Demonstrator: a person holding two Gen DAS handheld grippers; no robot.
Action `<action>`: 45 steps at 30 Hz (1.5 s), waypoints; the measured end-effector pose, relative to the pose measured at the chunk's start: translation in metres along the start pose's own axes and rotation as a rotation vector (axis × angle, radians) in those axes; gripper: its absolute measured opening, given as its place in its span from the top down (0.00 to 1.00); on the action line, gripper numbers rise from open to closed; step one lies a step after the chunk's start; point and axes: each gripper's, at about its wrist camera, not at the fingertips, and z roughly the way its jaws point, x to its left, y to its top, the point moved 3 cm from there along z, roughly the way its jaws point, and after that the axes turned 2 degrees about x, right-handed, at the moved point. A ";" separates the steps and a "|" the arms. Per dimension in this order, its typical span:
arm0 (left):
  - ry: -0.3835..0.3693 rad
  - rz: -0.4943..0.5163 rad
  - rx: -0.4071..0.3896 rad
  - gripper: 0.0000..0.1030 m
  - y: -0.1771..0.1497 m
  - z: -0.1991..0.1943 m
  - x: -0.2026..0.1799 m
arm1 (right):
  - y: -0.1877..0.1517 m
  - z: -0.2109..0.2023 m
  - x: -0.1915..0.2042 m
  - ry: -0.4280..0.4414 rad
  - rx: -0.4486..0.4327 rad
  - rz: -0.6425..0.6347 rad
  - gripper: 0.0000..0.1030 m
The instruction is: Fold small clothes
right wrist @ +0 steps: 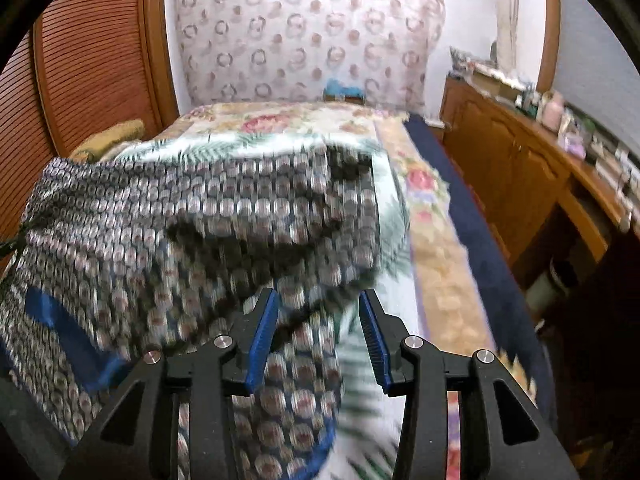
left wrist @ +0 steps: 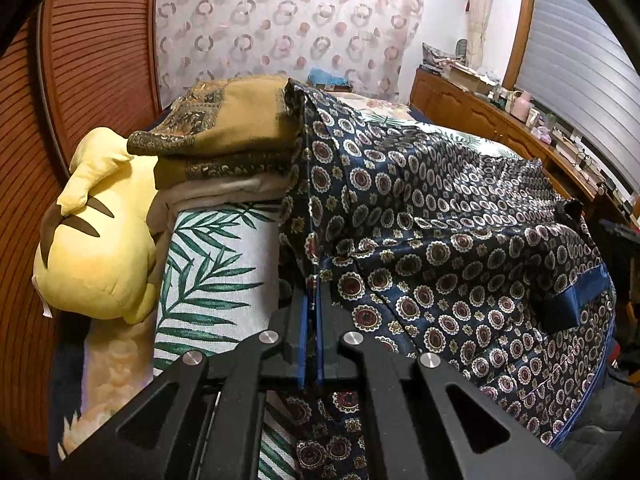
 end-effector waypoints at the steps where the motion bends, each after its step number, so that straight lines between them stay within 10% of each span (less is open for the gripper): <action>1: 0.000 -0.002 0.000 0.98 0.000 0.000 0.000 | -0.008 0.001 0.000 0.008 0.017 -0.001 0.58; 4: -0.002 -0.009 0.000 0.98 0.000 0.000 0.001 | -0.023 0.008 0.003 0.038 0.052 -0.010 0.59; 11: -0.007 0.001 -0.001 0.98 0.002 0.001 -0.005 | -0.035 0.021 0.003 0.061 0.091 -0.045 1.00; 23: -0.016 -0.022 -0.015 0.98 -0.001 0.000 -0.001 | -0.034 -0.020 -0.025 0.044 0.040 0.003 0.99; 27: -0.016 -0.007 -0.004 0.98 -0.003 0.003 -0.004 | -0.035 -0.003 -0.013 0.041 0.051 0.001 0.73; 31: -0.016 -0.001 -0.001 0.98 -0.003 0.005 -0.008 | -0.035 0.024 -0.002 0.042 0.074 -0.014 0.73; 35: -0.018 0.000 -0.001 0.98 -0.003 0.005 -0.009 | -0.035 0.028 -0.002 0.047 0.054 -0.013 0.97; 45: -0.021 -0.012 0.001 0.98 -0.006 0.009 -0.008 | -0.063 -0.027 -0.038 0.019 0.062 0.088 0.99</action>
